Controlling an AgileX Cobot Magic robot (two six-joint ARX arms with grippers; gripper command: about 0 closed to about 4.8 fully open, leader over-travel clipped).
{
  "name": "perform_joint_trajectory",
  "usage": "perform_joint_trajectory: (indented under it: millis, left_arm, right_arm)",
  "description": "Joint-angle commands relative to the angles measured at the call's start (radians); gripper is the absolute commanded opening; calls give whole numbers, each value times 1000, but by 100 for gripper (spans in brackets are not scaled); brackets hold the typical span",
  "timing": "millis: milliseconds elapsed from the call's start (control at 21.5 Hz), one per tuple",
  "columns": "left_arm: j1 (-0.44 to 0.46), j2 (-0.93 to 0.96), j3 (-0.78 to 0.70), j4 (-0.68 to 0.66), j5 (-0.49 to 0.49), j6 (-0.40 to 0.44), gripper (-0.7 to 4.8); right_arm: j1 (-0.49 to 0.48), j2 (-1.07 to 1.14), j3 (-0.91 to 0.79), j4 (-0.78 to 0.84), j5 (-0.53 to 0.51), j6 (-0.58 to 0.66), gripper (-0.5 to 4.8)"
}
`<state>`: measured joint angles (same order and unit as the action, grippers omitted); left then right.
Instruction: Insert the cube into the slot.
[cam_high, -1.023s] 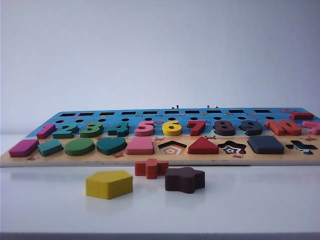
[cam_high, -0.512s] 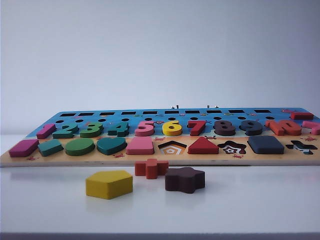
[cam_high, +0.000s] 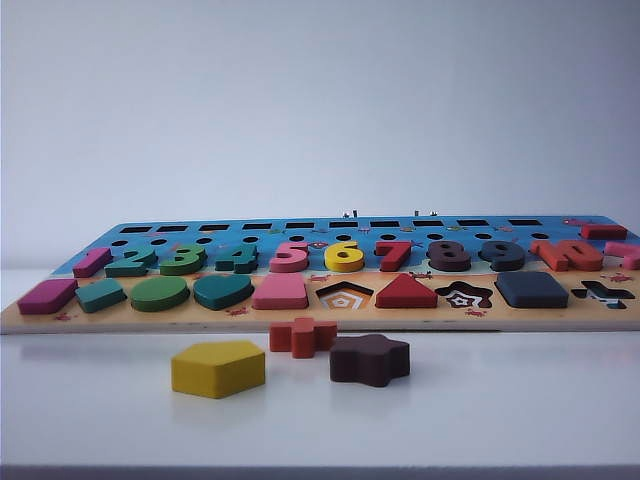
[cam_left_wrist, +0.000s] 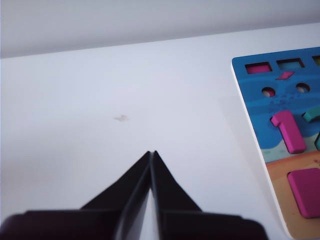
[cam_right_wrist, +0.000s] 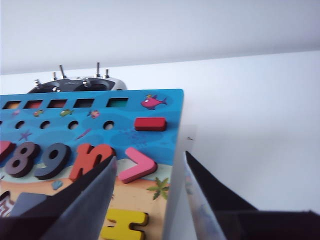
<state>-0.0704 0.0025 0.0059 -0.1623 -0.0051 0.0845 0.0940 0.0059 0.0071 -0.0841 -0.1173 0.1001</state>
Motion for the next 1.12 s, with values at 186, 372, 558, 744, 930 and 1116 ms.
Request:
perform_joint_trajectory:
  millis: [186,372,558,744,930,1116]
  left_arm:
    - [0,-1,-1,7,-3,2,7]
    - [0,-1,-1,8,-3,2,7]
    - [0,-1,-1,8,-3,2,7]
    - [0,-1,-1,8,-3,2,7]
    - [0,-1,-1,8,-3,2,7]
    - [0,-1,-1,8,-3,2,6]
  right_arm:
    - [0,-3,0,0,35,-27,248]
    - [0,-3,0,-9,35,-26,248]
    - [0,-3,0,-8,35,-26,248]
    - [0,-3,0,-8,35,-26,248]
    - [0,-3,0,-8,35,-26,248]
    - [0,-3,0,-8,35,-26,248]
